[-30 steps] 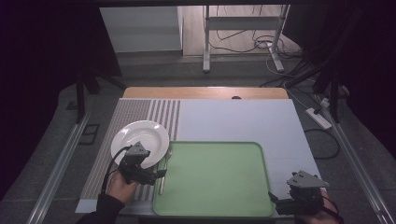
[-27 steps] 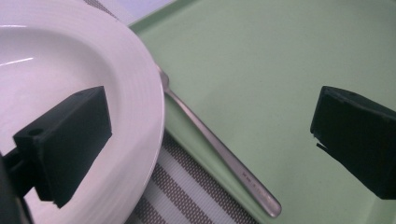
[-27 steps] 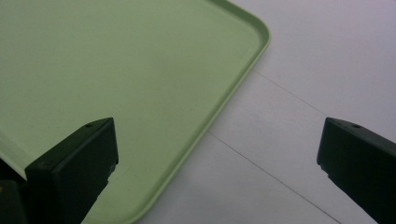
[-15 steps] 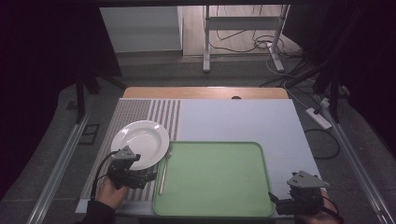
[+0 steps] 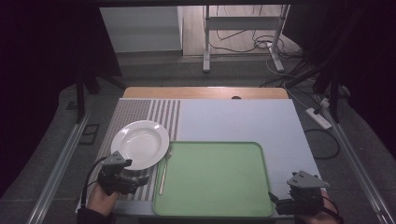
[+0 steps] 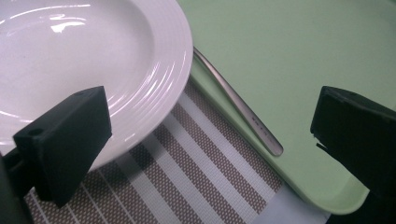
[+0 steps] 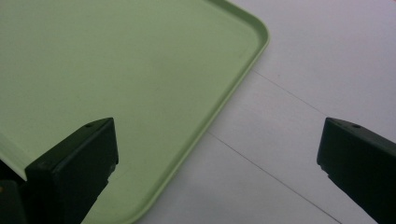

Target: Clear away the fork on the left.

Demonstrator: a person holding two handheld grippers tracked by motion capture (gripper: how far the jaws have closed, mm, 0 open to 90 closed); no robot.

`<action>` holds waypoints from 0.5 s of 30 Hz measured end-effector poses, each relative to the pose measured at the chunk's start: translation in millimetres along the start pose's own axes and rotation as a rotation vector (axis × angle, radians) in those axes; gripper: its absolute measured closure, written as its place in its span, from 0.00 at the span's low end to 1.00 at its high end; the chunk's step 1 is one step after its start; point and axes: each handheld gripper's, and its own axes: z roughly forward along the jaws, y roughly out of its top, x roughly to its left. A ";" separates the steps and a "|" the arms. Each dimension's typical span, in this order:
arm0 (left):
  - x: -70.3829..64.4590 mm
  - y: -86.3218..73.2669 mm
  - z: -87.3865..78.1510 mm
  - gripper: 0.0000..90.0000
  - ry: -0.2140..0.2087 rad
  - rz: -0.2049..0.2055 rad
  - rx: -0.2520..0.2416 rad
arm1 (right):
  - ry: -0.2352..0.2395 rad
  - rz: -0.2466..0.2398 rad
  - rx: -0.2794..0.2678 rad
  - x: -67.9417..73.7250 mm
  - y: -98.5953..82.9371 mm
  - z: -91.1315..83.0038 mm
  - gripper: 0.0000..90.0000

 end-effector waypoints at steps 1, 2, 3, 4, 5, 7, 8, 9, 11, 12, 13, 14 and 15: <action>-0.1 -1.1 -0.8 0.00 0.001 -0.003 0.000 | 0.000 0.000 0.001 0.0 0.0 0.0 0.00; 0.1 -2.2 -1.7 0.00 0.003 -0.001 0.001 | 0.000 0.000 0.000 0.0 0.0 0.0 0.00; 0.1 -3.3 -2.5 0.00 0.004 -0.003 0.000 | -0.001 0.000 0.000 0.0 0.0 0.0 0.00; 0.0 -4.3 -3.3 0.00 0.006 -0.003 0.000 | -0.001 0.000 0.000 0.0 0.0 0.0 0.00; 0.0 -5.6 -4.4 0.00 0.007 -0.005 0.000 | -0.001 0.000 0.001 0.0 0.0 0.0 0.00; 0.1 -7.5 -5.4 0.00 0.005 -0.008 0.001 | -0.001 0.000 0.001 0.0 0.0 0.1 0.00; 0.1 -8.7 -5.6 0.00 0.004 -0.011 0.002 | -0.001 0.000 0.001 0.0 0.0 0.1 0.00; 0.3 -9.7 -6.0 0.00 0.005 -0.010 0.007 | -0.001 0.000 0.001 0.0 0.0 0.1 0.00; 0.0 -11.9 -7.0 0.00 0.006 -0.013 0.011 | -0.002 -0.001 0.001 0.2 0.1 0.3 0.00; 0.0 -12.2 -7.8 0.00 0.008 -0.012 0.007 | -0.001 -0.002 0.002 0.2 0.1 0.4 0.00; -0.2 -12.7 -9.1 0.00 0.007 -0.014 0.000 | -0.002 -0.002 0.002 0.2 0.1 0.4 0.00; -0.1 -13.4 -10.1 0.00 0.005 -0.017 -0.004 | -0.002 -0.002 0.003 0.3 0.1 0.4 0.00; 0.1 -14.1 -11.3 0.00 0.007 -0.017 -0.008 | -0.002 -0.002 0.004 0.3 0.1 0.4 0.00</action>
